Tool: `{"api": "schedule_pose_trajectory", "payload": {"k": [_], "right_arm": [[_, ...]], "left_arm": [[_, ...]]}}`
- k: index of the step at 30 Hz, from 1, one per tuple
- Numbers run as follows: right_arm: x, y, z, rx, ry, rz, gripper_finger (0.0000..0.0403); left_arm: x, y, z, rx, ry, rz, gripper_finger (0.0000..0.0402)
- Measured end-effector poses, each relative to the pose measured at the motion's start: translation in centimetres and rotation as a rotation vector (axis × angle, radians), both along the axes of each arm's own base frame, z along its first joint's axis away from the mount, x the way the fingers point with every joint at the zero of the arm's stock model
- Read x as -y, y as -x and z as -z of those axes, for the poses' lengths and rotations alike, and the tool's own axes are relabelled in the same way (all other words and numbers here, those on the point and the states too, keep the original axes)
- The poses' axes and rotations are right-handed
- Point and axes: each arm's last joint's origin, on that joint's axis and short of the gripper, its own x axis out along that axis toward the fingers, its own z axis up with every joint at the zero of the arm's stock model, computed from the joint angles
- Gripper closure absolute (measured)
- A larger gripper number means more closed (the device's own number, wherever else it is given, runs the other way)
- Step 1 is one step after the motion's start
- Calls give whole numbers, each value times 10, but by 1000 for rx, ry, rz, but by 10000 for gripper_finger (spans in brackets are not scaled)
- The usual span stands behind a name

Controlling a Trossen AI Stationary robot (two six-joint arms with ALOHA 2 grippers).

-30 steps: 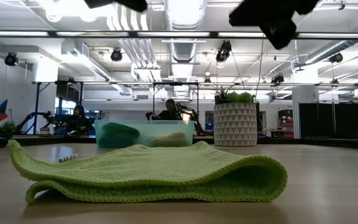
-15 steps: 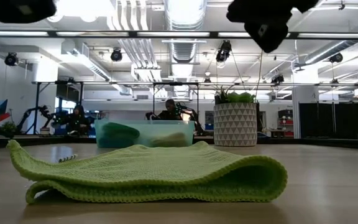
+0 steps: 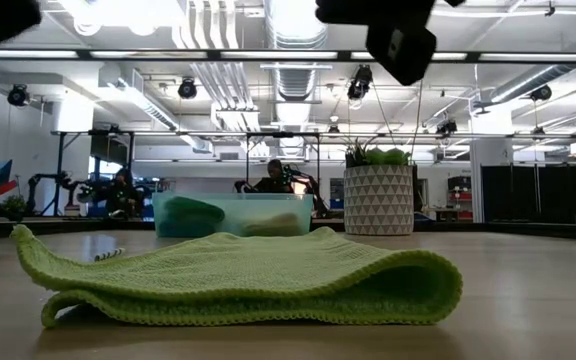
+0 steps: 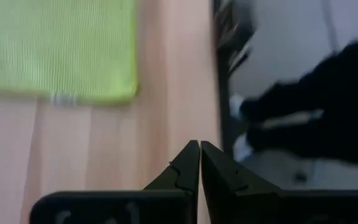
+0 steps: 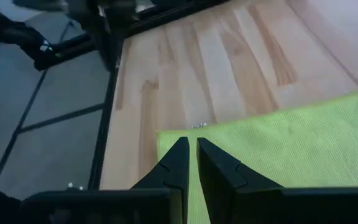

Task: Fold microfiber towels
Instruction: Fold the light green microfiber towel

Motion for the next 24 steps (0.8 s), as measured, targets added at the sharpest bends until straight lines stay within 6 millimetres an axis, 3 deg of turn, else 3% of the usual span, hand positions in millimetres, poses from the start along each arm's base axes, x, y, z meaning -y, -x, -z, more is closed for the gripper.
{"api": "schedule_pose_trajectory", "payload": {"k": [5, 13, 17, 24], "right_arm": [[-3, -13, -8, -45, 88, -72, 374], [-14, -25, 8, -183, 156, -249, 339], [-19, -22, 20, -246, 162, -313, 298], [-17, -18, 24, -326, 119, -260, 253]], "left_arm": [[1, 6, 14, -18, 3, 97, 402], [-6, 7, 29, 173, -289, 360, 397], [-12, 0, 41, 251, -440, 413, 366], [-19, -19, 64, 296, -683, 440, 290]]}}
